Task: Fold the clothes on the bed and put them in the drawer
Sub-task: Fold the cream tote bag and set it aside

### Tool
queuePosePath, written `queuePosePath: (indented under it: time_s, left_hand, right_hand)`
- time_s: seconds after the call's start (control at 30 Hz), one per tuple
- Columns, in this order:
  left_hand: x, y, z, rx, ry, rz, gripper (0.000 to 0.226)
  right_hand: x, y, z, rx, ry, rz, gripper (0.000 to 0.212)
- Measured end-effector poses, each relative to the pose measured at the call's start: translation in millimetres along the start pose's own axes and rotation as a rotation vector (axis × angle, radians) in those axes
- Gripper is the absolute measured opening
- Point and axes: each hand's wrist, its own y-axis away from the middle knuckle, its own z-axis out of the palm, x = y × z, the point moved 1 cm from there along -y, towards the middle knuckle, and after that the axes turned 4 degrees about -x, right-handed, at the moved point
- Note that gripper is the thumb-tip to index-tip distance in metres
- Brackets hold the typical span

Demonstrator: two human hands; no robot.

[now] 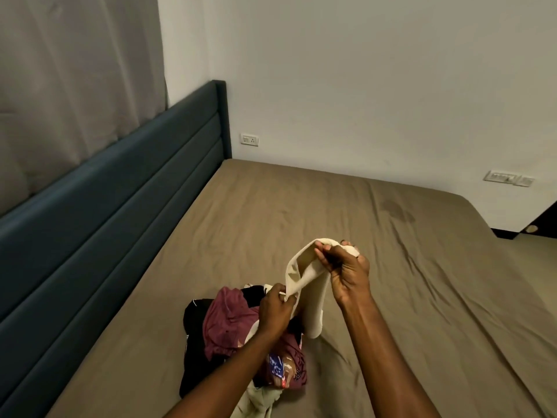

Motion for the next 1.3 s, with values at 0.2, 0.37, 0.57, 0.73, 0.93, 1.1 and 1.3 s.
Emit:
queuePosePath:
  time_s: [0.2,0.37,0.57,0.73,0.93,1.1,1.3]
  left_hand:
    - [24.1,-30.5,-31.4,0.046,0.033,0.089,0.016]
    - [59.1,-59.7,-50.0,0.053,0.150,0.141,0.012]
    - [99.4,-83.9,-42.7,-0.144,0.130,0.174,0.017]
    - [100.4,-62.0,-14.8,-0.354,-0.241,0.241,0.071]
    - [111.0,-40.4,-0.5,-0.313,-0.853,0.481,0.061]
    - [110.7,-45.7,-0.4,-0.209,-0.945,0.500,0.032]
    - [76.8,-60.5,-24.2,-0.141,-0.981,0.438,0.039]
  right_hand:
    - [-40.9,-16.5,-31.0,0.194,0.905,-0.347,0.014]
    - [-61.1,-20.8,-49.3,0.225,1.513,-0.158,0.022]
    - [-82.2,-24.5,-72.5,0.222,1.221,0.054,0.031]
    - [-97.8,-15.0,-80.2,0.281,0.593,0.120,0.020]
    - [-109.3,-9.8,-103.9,0.283,0.203,0.095,0.033]
    - [-120.3,-4.2,-109.6,0.237,0.286,0.064,0.026]
    - [-144.2,-3.2,-133.2,0.257,0.332,-0.014,0.023]
